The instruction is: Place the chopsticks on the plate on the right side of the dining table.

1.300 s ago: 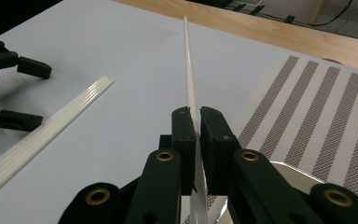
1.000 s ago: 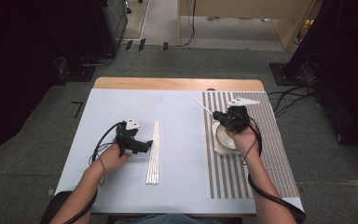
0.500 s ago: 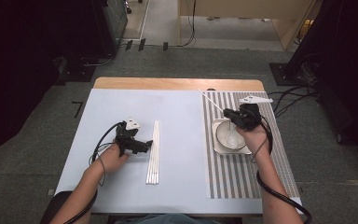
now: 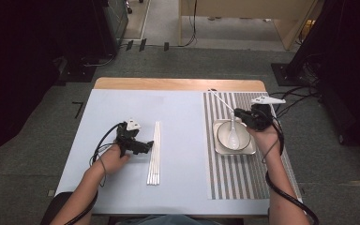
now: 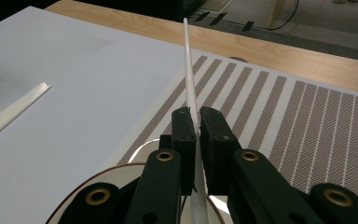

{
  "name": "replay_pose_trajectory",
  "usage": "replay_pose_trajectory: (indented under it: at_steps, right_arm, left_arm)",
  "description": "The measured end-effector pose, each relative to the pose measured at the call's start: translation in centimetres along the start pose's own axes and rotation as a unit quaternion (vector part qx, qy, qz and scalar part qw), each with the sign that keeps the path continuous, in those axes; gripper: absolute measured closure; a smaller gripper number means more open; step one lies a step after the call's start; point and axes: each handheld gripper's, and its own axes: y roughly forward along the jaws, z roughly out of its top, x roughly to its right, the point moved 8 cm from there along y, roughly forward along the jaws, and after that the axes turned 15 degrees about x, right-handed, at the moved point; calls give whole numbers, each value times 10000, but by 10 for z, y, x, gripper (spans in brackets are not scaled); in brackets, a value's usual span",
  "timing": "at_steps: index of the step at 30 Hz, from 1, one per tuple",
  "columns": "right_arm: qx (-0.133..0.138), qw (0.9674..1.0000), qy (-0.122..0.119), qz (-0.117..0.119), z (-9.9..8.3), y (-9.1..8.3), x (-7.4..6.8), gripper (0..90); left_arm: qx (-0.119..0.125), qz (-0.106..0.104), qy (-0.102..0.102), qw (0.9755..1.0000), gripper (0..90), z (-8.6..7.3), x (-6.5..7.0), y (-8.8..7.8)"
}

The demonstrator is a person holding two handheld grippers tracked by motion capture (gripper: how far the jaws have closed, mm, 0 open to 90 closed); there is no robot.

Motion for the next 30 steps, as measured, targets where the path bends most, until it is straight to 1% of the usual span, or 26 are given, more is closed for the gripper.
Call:
replay_pose_trajectory:
  at_steps: [9, 17, 19, 25, 28, 30]
  right_arm:
    - [38, 10000, 38, -59, -4, -12, 14, 853]
    - [-54, 9998, 59, -180, -15, -19, 27, 853]
    - [-43, 9998, 64, -178, -17, -20, 30, 853]
    - [-36, 9997, 184, -161, -23, -19, 34, 853]
    - [-54, 9997, 192, -156, -26, -18, 35, 853]
    - [-39, 9995, 261, -168, -28, -18, 37, 853]
  left_arm:
    - [-1, 0, 1, 10000, 0, 0, 0, 0]
    - [0, 1, 0, 10000, 0, 0, 0, 0]
    - [1, 1, 0, 10000, 0, 0, 0, 0]
    - [2, 2, -2, 10000, 0, 0, 0, 0]
    - [1, 1, -1, 10000, 0, 0, 0, 0]
    - [0, 1, 1, 10000, 0, 0, 0, 0]
